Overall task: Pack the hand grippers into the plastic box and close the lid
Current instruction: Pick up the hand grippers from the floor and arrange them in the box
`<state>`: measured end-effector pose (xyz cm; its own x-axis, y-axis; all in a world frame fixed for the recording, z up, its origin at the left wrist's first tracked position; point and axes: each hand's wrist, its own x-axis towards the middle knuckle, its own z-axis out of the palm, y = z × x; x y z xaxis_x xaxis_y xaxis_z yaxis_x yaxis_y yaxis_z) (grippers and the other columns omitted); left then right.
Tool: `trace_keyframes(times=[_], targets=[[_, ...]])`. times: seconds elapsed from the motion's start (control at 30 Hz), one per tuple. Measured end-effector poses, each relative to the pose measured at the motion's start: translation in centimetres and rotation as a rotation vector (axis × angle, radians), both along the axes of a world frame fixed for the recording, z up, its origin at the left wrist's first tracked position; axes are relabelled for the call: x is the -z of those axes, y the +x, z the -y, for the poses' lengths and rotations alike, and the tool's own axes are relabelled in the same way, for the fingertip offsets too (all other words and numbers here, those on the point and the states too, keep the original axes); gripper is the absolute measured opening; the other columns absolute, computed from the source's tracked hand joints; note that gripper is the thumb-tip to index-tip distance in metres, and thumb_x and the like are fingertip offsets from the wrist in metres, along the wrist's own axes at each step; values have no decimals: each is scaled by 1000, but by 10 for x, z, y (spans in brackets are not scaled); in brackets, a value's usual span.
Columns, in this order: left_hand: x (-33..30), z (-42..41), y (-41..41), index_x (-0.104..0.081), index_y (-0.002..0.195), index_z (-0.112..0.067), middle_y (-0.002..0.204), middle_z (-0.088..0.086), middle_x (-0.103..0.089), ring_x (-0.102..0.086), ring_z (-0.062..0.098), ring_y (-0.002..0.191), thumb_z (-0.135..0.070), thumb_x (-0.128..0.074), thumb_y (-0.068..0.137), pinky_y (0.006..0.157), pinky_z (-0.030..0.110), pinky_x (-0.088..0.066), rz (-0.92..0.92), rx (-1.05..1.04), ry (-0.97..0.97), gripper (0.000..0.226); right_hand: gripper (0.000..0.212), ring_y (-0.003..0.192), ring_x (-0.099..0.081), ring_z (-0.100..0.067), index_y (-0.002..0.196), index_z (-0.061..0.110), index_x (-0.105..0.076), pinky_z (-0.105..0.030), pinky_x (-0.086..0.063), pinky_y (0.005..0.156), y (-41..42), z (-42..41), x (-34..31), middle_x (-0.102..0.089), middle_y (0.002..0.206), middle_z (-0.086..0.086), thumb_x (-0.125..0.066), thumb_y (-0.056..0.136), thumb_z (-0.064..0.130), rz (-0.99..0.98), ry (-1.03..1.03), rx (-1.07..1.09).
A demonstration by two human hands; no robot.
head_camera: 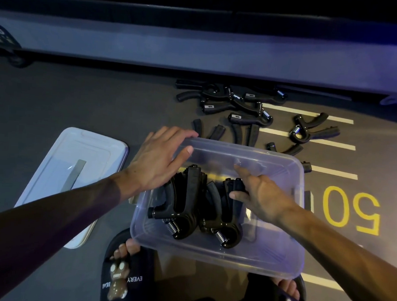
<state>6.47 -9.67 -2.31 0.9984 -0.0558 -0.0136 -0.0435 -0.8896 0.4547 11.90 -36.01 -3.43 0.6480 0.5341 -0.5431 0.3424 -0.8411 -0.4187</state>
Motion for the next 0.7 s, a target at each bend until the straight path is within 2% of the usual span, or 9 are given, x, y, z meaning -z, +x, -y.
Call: trace_keyframes(times=[0.17, 0.27, 0.33, 0.43, 0.53, 0.6, 0.7], targets=[[0, 0, 0, -48, 141, -29, 129, -9, -56, -49, 15, 119, -44, -34, 105, 98, 42, -39, 4, 2, -4, 42, 70, 111, -57, -36, 148, 21, -21, -39, -47, 90, -6, 1, -3, -62, 114, -18, -55, 93, 49, 56, -6, -31], [0, 0, -1, -49, 140, -28, 128, -9, -57, -49, 15, 119, -44, -34, 105, 97, 41, -39, 7, 2, -8, 42, 78, 109, -59, -35, 146, 19, -20, -39, -50, 87, -16, -2, -1, -63, 113, -17, -59, 88, 54, 101, -47, -32], [0, 0, -1, -49, 141, -28, 129, -8, -57, -49, 15, 119, -43, -35, 105, 97, 41, -39, 10, 2, -7, 42, 79, 109, -59, -36, 146, 15, -19, -38, -47, 90, -24, -5, 2, -63, 115, -16, -59, 87, 50, 148, -42, -41], [0, 0, 0, -49, 141, -28, 129, -10, -56, -49, 15, 119, -44, -35, 105, 97, 41, -39, 11, 3, -1, 41, 77, 103, -61, -33, 144, 13, -21, -38, -43, 94, -29, -7, 7, -66, 109, -13, -60, 86, 44, 202, 22, -12], [0, 0, 0, -49, 141, -28, 129, -9, -56, -49, 14, 119, -43, -35, 105, 97, 39, -38, 9, 4, 0, 42, 91, 109, -60, -32, 152, 10, -8, -41, -40, 104, -31, -9, 11, -65, 114, -14, -59, 88, 50, 176, -46, -31], [0, 0, 0, -48, 141, -28, 130, -10, -56, -49, 14, 119, -43, -35, 105, 97, 40, -38, 11, 6, 3, 41, 97, 117, -56, -33, 154, 8, -4, -38, -40, 103, -30, -9, 10, -62, 123, -16, -57, 88, 55, 140, -80, -3], [1, -1, 0, -48, 141, -28, 130, -9, -56, -48, 14, 119, -43, -35, 105, 97, 40, -38, 12, 6, 5, 41, 96, 122, -52, -34, 150, 7, -16, -31, -42, 96, -24, -7, 6, -55, 131, -18, -59, 84, 61, -23, -68, 161]])
